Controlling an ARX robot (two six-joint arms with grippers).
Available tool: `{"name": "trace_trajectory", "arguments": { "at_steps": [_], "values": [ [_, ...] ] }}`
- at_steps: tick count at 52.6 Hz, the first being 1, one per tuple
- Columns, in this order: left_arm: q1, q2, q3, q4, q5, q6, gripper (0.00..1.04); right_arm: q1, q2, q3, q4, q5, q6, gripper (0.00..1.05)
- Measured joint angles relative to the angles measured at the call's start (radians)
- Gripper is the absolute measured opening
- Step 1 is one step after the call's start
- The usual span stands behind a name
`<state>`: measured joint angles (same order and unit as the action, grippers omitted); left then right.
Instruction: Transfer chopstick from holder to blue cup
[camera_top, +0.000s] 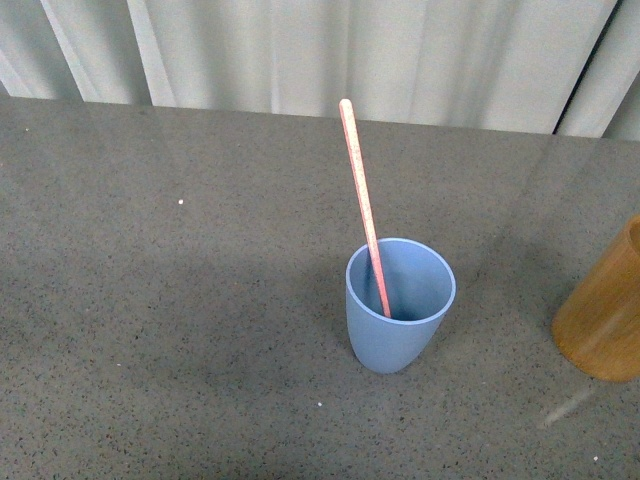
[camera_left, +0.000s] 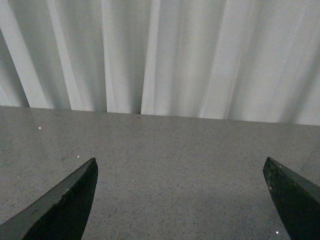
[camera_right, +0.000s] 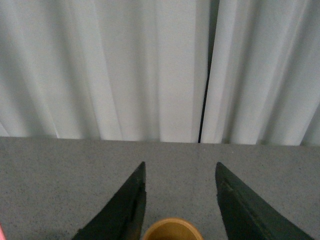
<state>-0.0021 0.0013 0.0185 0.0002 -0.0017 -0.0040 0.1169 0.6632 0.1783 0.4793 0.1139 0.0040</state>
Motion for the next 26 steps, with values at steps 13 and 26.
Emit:
{"name": "trace_trajectory", "arguments": {
  "at_steps": [13,26],
  "values": [
    [0.0,0.0,0.0,0.0,-0.001,0.0,0.98,-0.113,-0.13,-0.082,-0.047,-0.108,-0.003,0.01],
    [0.0,0.0,0.0,0.0,0.001,0.0,0.98,-0.114,-0.234,-0.12,-0.11,-0.113,-0.003,0.01]
  ]
}}
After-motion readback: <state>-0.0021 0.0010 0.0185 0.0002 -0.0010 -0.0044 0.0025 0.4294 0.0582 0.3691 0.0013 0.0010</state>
